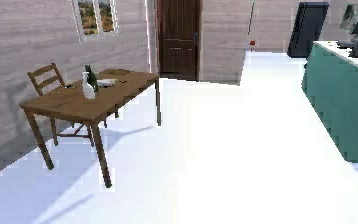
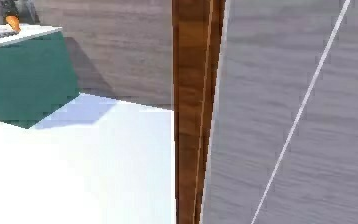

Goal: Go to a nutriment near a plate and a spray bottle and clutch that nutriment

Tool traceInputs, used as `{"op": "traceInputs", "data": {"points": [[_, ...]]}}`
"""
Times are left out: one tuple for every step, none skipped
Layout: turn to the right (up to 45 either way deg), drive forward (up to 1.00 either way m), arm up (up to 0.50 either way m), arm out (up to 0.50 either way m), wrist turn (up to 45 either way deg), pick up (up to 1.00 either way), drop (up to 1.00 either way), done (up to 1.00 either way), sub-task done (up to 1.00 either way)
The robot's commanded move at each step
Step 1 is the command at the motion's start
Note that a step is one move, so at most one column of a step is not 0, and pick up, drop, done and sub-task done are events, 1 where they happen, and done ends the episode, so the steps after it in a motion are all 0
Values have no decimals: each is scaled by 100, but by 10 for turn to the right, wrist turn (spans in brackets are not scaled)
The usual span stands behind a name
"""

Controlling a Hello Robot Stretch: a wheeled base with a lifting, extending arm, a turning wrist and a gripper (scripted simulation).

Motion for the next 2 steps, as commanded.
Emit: {"op": "traceInputs", "data": {"points": [[300, 0, 0, 0, 0, 0, 0, 0, 0], [0, 25, 0, 0, 0, 0, 0, 0, 0]]}}
